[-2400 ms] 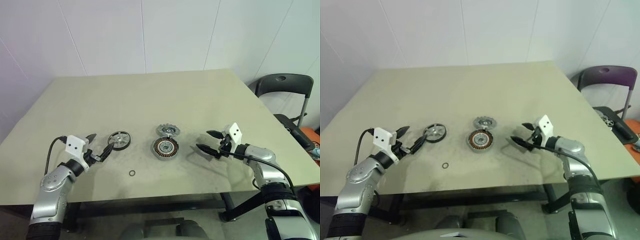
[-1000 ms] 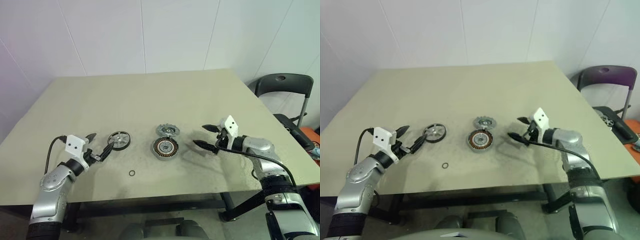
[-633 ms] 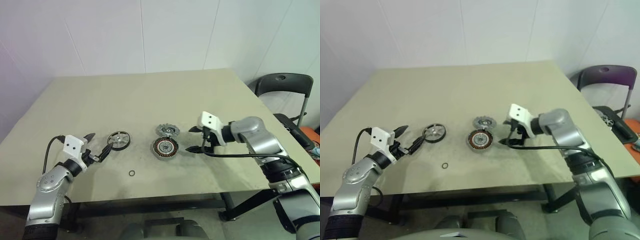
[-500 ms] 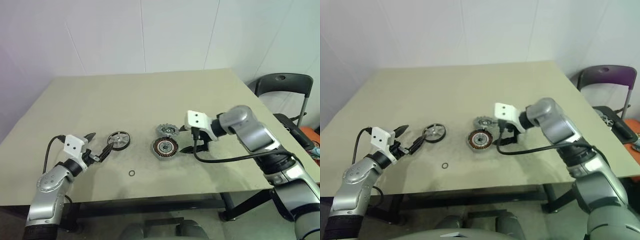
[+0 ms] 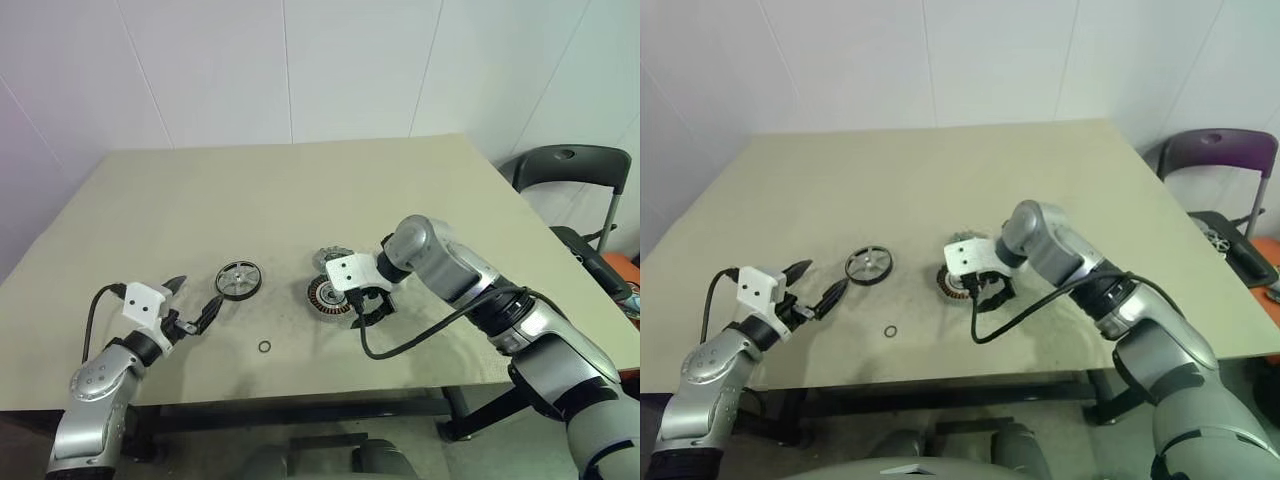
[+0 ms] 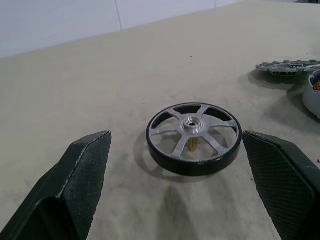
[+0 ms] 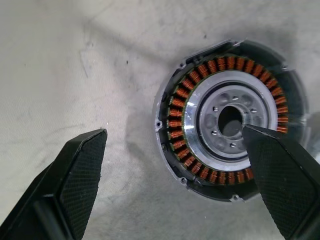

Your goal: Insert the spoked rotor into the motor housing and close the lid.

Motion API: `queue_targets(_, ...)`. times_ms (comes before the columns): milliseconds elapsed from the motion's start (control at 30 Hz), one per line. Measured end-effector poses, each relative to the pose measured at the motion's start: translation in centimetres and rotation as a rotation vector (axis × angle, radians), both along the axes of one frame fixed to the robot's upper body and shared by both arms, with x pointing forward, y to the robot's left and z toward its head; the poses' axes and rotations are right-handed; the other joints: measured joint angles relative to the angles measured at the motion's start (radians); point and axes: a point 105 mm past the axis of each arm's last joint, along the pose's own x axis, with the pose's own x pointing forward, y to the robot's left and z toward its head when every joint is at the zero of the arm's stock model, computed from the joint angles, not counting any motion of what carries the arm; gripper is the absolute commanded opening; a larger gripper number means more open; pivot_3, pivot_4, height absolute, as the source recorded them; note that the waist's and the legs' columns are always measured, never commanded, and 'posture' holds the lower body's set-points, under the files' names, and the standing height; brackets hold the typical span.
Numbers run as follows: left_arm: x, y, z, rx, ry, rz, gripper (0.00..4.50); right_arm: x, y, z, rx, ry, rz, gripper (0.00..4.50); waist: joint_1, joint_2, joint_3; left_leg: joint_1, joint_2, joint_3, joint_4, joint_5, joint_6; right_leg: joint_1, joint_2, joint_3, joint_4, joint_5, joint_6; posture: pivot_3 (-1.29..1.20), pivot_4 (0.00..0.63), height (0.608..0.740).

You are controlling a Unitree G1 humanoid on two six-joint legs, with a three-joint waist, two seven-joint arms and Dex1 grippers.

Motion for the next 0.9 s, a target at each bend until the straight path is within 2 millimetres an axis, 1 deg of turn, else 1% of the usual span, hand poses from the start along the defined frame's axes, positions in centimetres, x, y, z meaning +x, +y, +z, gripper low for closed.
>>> queue_targets(133, -0.3, 0.5, -0.1, -0.001, 0.001, 0.026, 4.46, 0.1, 0.1, -0.5, -0.015, 0.004, 0.01, 4.5, -0.001, 0.0, 0.0, 0.0, 0.0, 0.0, 0.0, 0.0, 0.0, -0.001, 0.0, 0.0, 0.001, 0.0, 0.0, 0.0, 0.0, 0.74)
queue_targets(433, -0.4, 0.5, 0.2, 0.001, -0.009, 0.033, 4.46, 0.2, 0.4, -1.0, -0.028, 0.006, 0.014, 4.5, 0.0, 0.0, 0.0, 0.0, 0.0, 0.0, 0.0, 0.0, 0.0, -0.001, 0.0, 0.0, 0.002, 0.0, 0.0, 0.0, 0.0, 0.74)
queue_targets(533, -0.4, 0.5, 0.2, 0.002, -0.011, 0.037, 4.5, 0.3, 0.4, -1.2, -0.039, -0.004, 0.026, 3.9, 0.0, 0.0, 0.0, 0.0, -0.001, 0.0, 0.0, 0.0, 0.0, -0.001, 0.0, 0.0, 0.002, 0.0, 0.0, 0.0, 0.0, 0.74)
queue_targets(567, -0.4, 0.5, 0.2, 0.002, -0.012, 0.037, 4.5, 0.3, 0.5, -1.2, -0.039, -0.007, 0.031, 3.61, -0.001, 0.0, 0.0, 0.0, -0.001, 0.0, 0.0, 0.0, 0.0, -0.001, 0.0, 0.0, 0.002, 0.0, 0.0, 0.0, 0.0, 0.74)
queue_targets(700, -0.4, 0.4, 0.3, 0.003, -0.017, 0.037, 4.5, 0.5, 0.9, -1.2, -0.035, -0.029, 0.023, 2.17, 0.0, 0.0, 0.0, 0.0, -0.001, 0.0, 0.0, 0.0, 0.0, -0.001, 0.0, 0.0, 0.002, 0.0, 0.0, 0.0, 0.0, 0.74)
queue_targets(733, -0.4, 0.4, 0.3, 0.003, -0.017, 0.038, 4.5, 0.5, 0.9, -1.0, -0.032, -0.023, 0.019, 1.91, 0.001, -0.001, -0.001, 0.0, -0.001, 0.0, 0.0, 0.0, 0.0, -0.001, 0.0, 0.0, 0.002, 0.0, 0.0, 0.0, 0.0, 0.74)
queue_targets(900, -0.1, 0.3, 0.6, 0.002, -0.028, 0.035, 4.5, 0.5, 1.4, -1.1, -0.024, -0.006, 0.001, 1.89, -0.006, -0.002, -0.002, 0.003, 0.0, 0.001, 0.001, 0.0, 0.0, 0.001, 0.001, 0.0, 0.006, 0.0, 0.0, 0.0, 0.0, 0.74)
